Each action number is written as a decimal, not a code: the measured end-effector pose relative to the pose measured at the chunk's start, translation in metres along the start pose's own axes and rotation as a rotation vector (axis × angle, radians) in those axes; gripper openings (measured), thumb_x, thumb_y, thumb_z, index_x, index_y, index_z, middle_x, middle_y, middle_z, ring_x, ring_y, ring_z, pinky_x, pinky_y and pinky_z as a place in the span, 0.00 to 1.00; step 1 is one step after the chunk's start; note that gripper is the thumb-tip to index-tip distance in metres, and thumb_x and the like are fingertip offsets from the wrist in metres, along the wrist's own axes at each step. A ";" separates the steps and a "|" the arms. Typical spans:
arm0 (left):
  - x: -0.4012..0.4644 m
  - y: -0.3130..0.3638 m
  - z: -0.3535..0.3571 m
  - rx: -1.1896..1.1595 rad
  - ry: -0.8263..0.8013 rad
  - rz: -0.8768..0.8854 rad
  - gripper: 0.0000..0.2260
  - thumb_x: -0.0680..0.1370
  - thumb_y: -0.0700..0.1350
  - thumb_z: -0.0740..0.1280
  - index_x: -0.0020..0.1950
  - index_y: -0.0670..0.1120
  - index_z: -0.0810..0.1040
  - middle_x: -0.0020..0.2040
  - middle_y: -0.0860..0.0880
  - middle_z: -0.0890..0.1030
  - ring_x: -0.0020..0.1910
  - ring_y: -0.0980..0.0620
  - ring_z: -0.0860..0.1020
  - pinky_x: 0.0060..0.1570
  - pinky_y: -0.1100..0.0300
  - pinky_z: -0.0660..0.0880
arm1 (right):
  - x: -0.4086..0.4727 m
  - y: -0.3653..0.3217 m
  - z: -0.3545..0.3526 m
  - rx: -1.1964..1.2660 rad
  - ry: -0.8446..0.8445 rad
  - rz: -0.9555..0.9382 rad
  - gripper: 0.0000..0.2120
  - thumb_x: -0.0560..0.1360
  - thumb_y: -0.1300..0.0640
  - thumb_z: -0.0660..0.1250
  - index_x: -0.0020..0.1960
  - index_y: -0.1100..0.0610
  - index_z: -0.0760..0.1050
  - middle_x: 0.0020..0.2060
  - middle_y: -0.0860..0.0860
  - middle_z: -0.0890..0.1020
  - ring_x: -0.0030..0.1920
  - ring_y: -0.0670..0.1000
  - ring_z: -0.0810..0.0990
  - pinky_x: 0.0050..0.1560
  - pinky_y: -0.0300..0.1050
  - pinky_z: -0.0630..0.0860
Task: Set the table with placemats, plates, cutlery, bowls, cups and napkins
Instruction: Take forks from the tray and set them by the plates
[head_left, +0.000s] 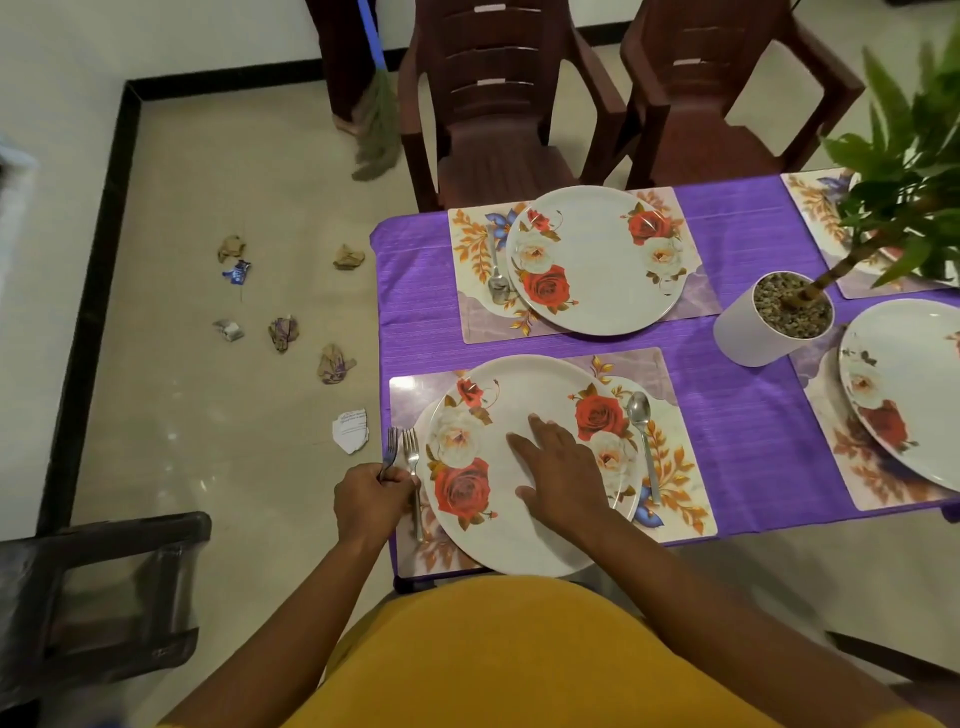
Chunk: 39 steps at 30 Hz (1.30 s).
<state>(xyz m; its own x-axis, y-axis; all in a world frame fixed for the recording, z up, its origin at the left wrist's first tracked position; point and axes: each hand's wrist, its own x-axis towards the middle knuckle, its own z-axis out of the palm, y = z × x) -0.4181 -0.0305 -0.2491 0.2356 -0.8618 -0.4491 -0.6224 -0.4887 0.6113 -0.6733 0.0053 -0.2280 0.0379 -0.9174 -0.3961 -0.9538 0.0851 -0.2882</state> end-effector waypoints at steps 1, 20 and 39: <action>0.001 -0.001 0.000 0.004 0.005 -0.004 0.06 0.75 0.44 0.76 0.38 0.46 0.86 0.35 0.50 0.85 0.36 0.48 0.83 0.36 0.56 0.78 | 0.000 0.000 0.000 0.004 -0.001 -0.001 0.36 0.78 0.45 0.71 0.81 0.46 0.60 0.83 0.54 0.55 0.82 0.60 0.56 0.77 0.61 0.62; -0.002 0.003 0.000 0.009 0.006 -0.019 0.06 0.75 0.45 0.76 0.39 0.46 0.87 0.38 0.48 0.86 0.38 0.49 0.82 0.34 0.60 0.73 | 0.000 0.003 0.004 0.005 0.016 -0.011 0.36 0.78 0.44 0.71 0.81 0.47 0.61 0.83 0.55 0.55 0.82 0.61 0.56 0.77 0.63 0.62; -0.049 0.049 -0.021 -0.409 -0.065 -0.208 0.18 0.85 0.50 0.62 0.46 0.40 0.85 0.30 0.47 0.74 0.29 0.51 0.72 0.38 0.51 0.76 | -0.002 0.002 -0.023 0.258 0.143 -0.106 0.23 0.79 0.43 0.68 0.72 0.48 0.74 0.72 0.50 0.75 0.72 0.55 0.71 0.74 0.56 0.66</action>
<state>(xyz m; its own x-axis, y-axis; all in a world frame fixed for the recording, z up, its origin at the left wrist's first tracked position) -0.4449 -0.0152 -0.1834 0.2691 -0.7361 -0.6211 -0.2184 -0.6748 0.7050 -0.6823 -0.0013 -0.2077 0.0729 -0.9703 -0.2305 -0.8390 0.0653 -0.5402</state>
